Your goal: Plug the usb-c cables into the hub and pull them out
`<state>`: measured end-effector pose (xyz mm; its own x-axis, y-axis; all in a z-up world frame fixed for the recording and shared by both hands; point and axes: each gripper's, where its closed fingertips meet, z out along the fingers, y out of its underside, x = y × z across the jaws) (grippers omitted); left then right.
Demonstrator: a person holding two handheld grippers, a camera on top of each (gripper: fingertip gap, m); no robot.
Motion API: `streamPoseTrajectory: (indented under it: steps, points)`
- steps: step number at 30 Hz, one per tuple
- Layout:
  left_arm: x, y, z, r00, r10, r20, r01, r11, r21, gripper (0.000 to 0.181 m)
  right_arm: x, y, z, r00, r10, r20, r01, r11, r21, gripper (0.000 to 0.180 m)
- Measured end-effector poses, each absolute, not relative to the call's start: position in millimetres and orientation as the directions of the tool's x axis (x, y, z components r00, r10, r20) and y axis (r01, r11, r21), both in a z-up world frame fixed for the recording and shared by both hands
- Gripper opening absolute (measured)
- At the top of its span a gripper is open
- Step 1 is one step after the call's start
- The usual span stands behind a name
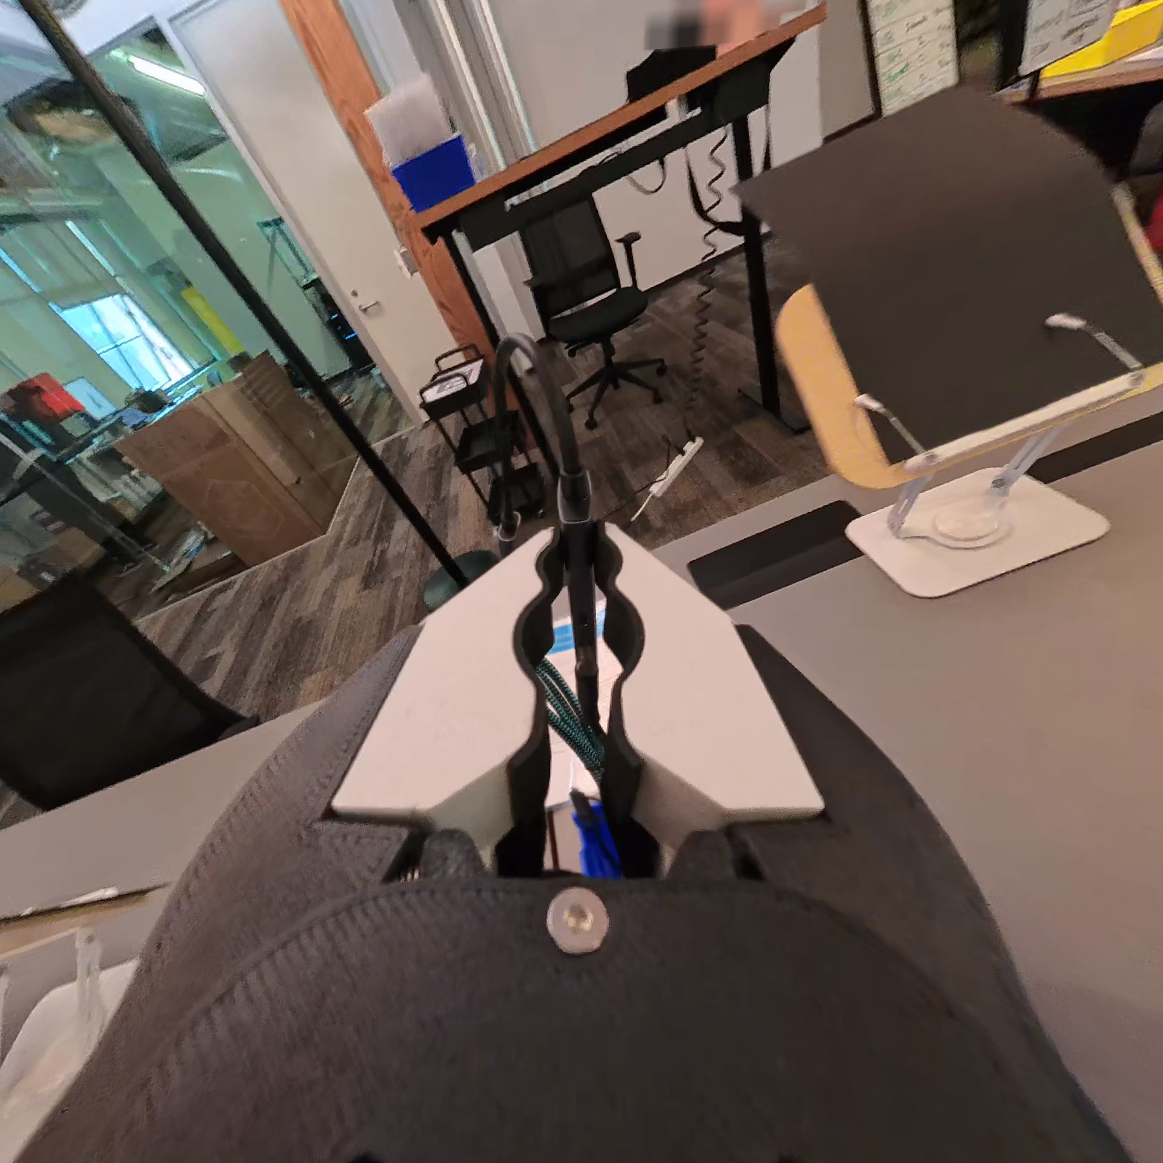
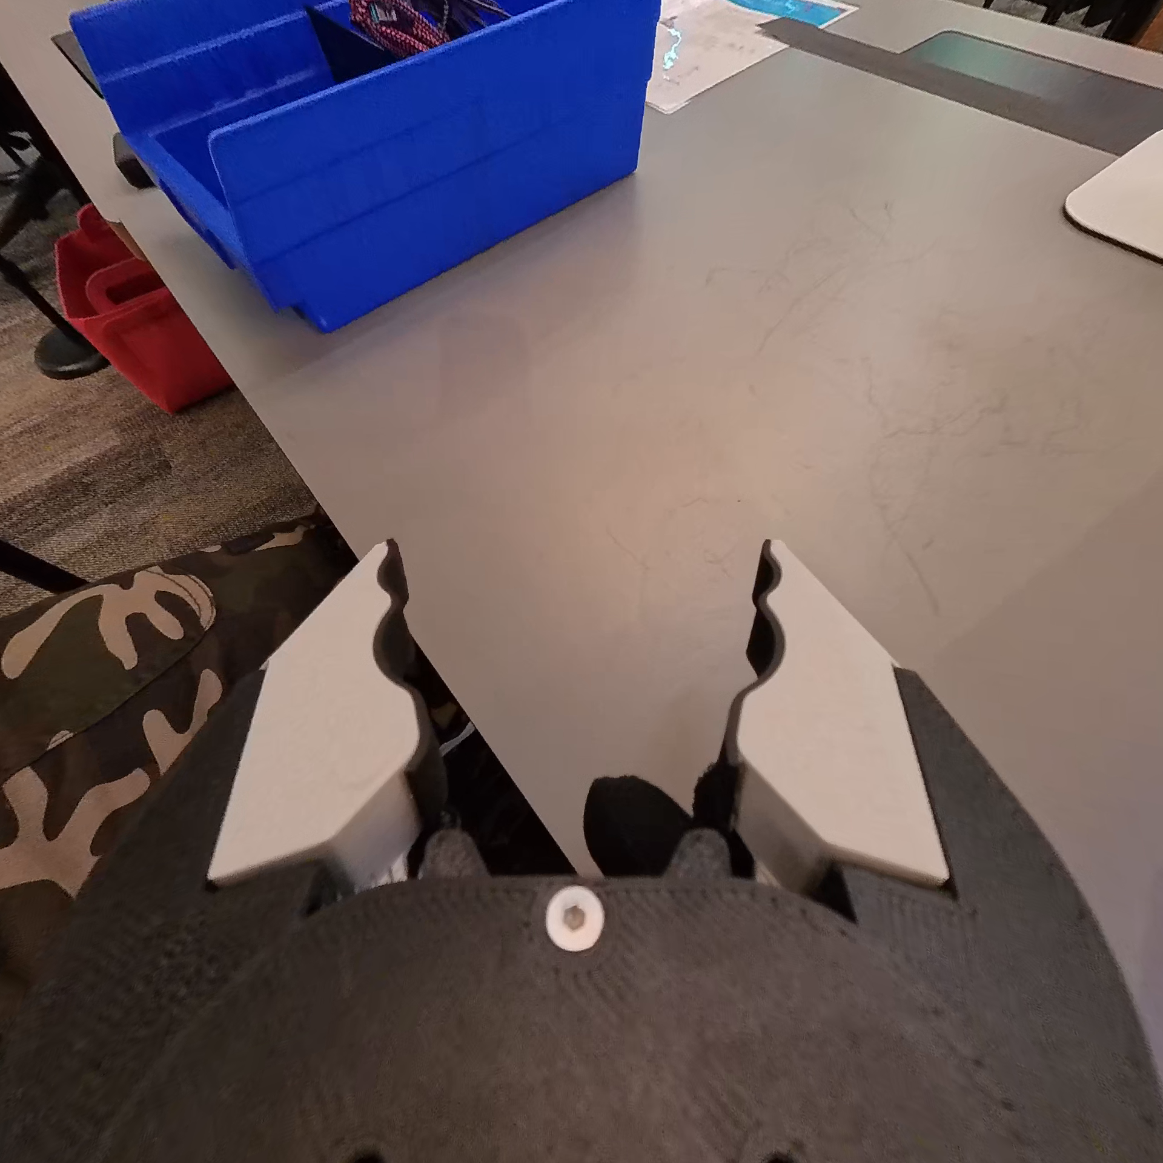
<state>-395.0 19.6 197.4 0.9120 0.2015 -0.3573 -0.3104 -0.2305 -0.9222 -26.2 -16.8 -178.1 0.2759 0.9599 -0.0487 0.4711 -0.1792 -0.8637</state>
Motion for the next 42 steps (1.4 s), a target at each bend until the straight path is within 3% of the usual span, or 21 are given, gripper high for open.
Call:
streamPoseTrajectory:
  steps: [9,17,22,25,29,39,42]
  points:
    - [-270,51,219,0.943,-0.059,-0.328,-0.333,-0.141,-0.932,0.007,-25,-15,-173,0.284,0.958,-0.044,0.456,-0.176,-0.872,0.109]
    - [-156,92,148,0.929,-0.351,-0.115,-0.182,-0.163,-0.970,0.007,-18,-3,-150,0.329,0.943,-0.059,0.350,-0.180,-0.919,0.103]
    - [-104,108,82,0.900,-0.436,0.024,-0.082,-0.222,-0.972,0.007,3,17,-93,0.379,0.924,-0.048,0.116,-0.099,-0.988,0.048]
    - [-81,110,48,0.877,-0.470,0.099,-0.025,-0.250,-0.968,0.007,13,31,-60,0.415,0.909,-0.023,0.030,-0.039,-0.999,0.037]
    - [-60,108,15,0.837,-0.512,0.193,0.040,-0.294,-0.955,0.007,2,64,-50,0.455,0.890,0.005,0.081,-0.036,-0.996,0.031]
    - [-58,103,-4,0.793,-0.518,0.320,0.159,-0.332,-0.930,0.007,-61,92,-91,0.382,0.916,0.124,0.336,-0.013,-0.942,0.036]
    - [-57,103,-7,0.784,-0.522,0.337,0.171,-0.341,-0.924,0.007,-68,88,-94,0.369,0.924,0.101,0.310,-0.019,-0.951,0.023]
